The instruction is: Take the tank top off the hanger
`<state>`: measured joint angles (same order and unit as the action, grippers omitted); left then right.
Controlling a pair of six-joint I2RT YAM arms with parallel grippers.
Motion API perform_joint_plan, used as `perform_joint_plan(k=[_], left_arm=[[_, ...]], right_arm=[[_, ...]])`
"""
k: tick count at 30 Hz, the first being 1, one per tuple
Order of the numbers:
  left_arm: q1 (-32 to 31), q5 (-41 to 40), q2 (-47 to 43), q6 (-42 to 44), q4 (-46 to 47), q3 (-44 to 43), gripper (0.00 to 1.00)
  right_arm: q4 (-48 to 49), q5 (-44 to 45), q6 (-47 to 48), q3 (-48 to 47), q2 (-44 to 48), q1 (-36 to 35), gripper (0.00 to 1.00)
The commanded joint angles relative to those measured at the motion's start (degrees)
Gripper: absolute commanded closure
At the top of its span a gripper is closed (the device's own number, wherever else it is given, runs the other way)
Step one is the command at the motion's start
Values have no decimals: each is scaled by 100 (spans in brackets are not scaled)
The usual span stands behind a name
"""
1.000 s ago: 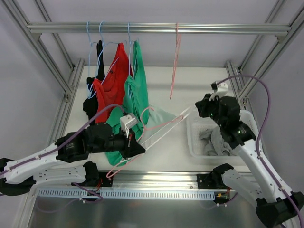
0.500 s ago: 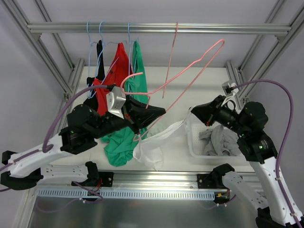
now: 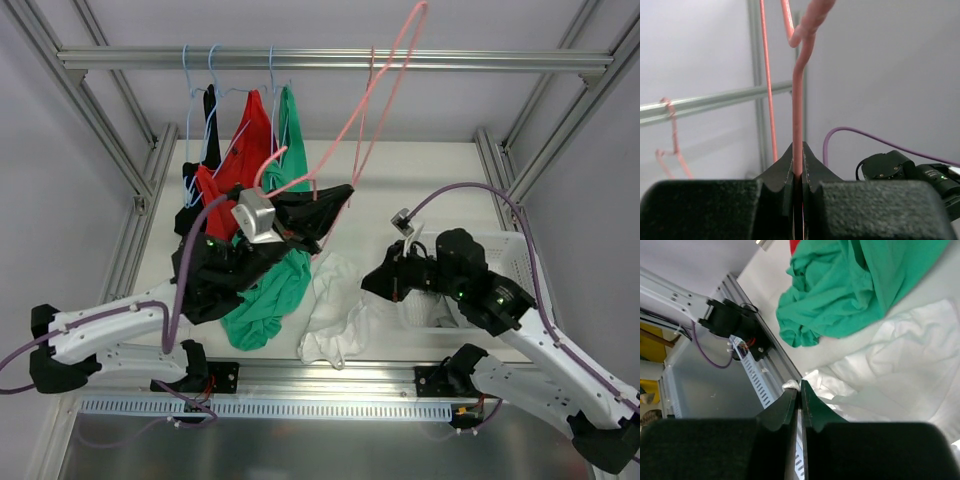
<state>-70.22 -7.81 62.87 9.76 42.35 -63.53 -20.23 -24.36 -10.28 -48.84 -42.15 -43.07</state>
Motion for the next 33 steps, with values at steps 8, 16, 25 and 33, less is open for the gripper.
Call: perform_joint_plan(k=[8, 16, 25, 33], left_arm=[[-63, -2680, -1892, -2354, -2597, 1185, 100], [-62, -3050, -743, -3208, -5085, -202, 100], [973, -2147, 1042, -3780, -6696, -2233, 100], [1747, -1496, 2518, -2954, -6827, -4315, 100]], right_arm=[[274, 1687, 97, 226, -154, -545, 1], [107, 1795, 123, 129, 128, -536, 0], [10, 1786, 70, 164, 383, -545, 1], [-104, 1856, 158, 208, 559, -536, 1]])
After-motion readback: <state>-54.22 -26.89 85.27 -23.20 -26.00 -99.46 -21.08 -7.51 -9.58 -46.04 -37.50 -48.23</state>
